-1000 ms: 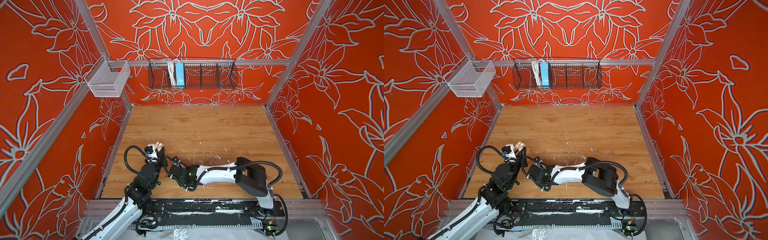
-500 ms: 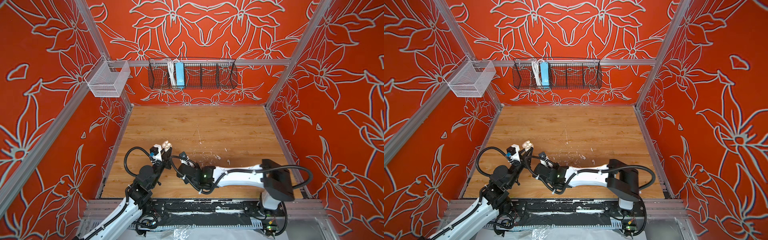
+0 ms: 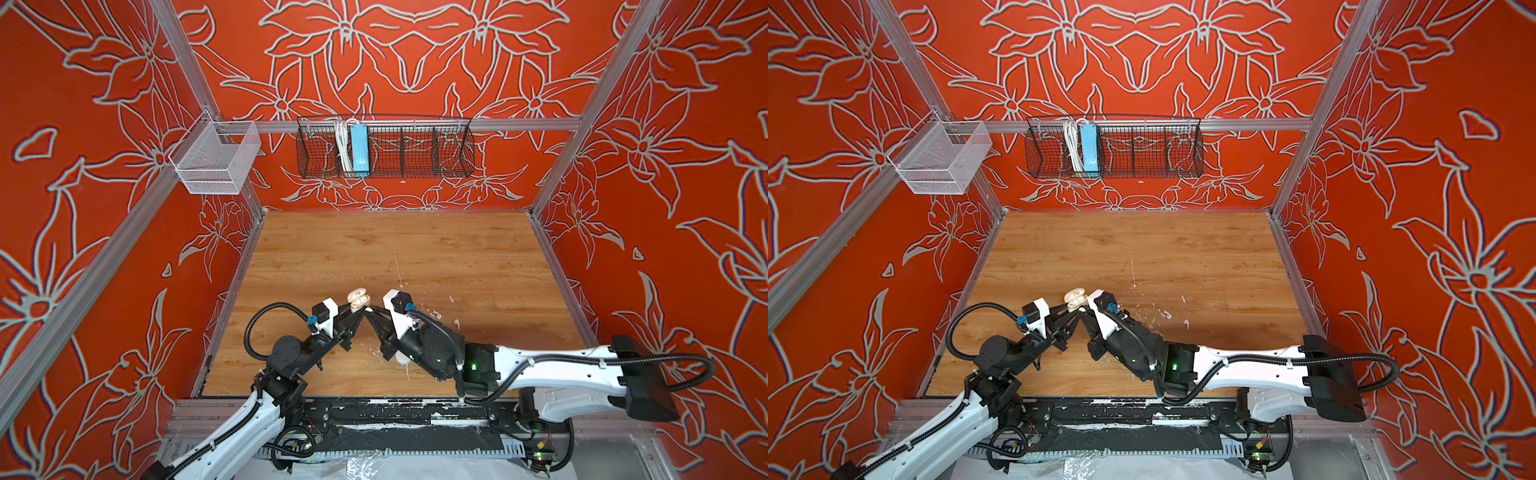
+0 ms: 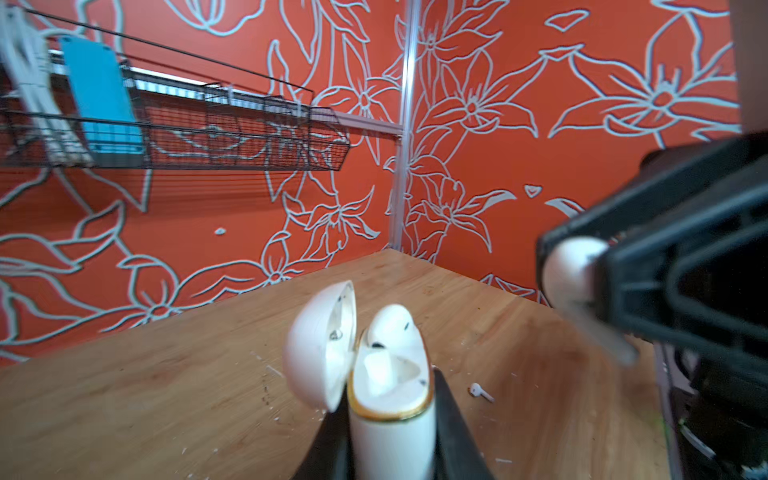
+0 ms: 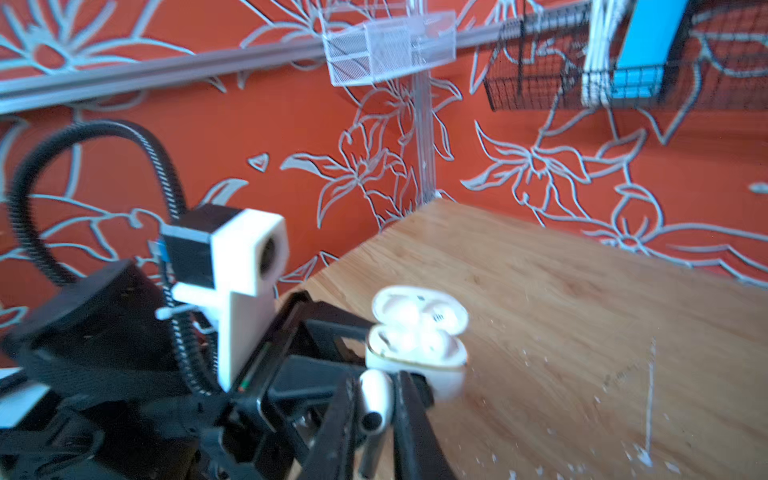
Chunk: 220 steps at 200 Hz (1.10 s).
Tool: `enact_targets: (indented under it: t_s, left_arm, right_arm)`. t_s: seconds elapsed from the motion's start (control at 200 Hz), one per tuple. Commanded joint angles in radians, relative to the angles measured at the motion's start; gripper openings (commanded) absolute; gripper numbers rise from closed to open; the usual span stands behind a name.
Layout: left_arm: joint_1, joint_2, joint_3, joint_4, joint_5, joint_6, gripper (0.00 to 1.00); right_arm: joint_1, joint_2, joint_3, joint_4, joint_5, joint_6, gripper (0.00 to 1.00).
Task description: Insert the wireless bluetooth earbuds into the charging case
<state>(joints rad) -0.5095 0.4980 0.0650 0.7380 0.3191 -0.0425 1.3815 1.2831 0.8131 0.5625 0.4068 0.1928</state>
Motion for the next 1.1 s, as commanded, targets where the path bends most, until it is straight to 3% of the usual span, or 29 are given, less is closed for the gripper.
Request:
enact_targets:
  t_s: [0.0,0.13,0.37,1.096]
  left_arm:
    - [-0.011,0.008,0.002,0.097,0.123,0.049,0.0]
    - [-0.024,0.001,0.002,0.103,0.158,0.068,0.0]
    - [-0.081,-0.021,0.034,0.067,0.218,0.11,0.0]
    - [-0.127,-0.155,0.022,0.009,0.131,0.121,0.0]
  right_arm:
    - [0.007,-0.021,-0.038,0.226,-0.146,-0.119,0.07]
    - [0.007,-0.003,-0.05,0.303,-0.166,-0.156,0.07]
    - [0.006,0.081,-0.154,0.619,-0.17,-0.185,0.07]
    - [0.008,0.188,-0.184,0.76,-0.129,-0.266,0.0]
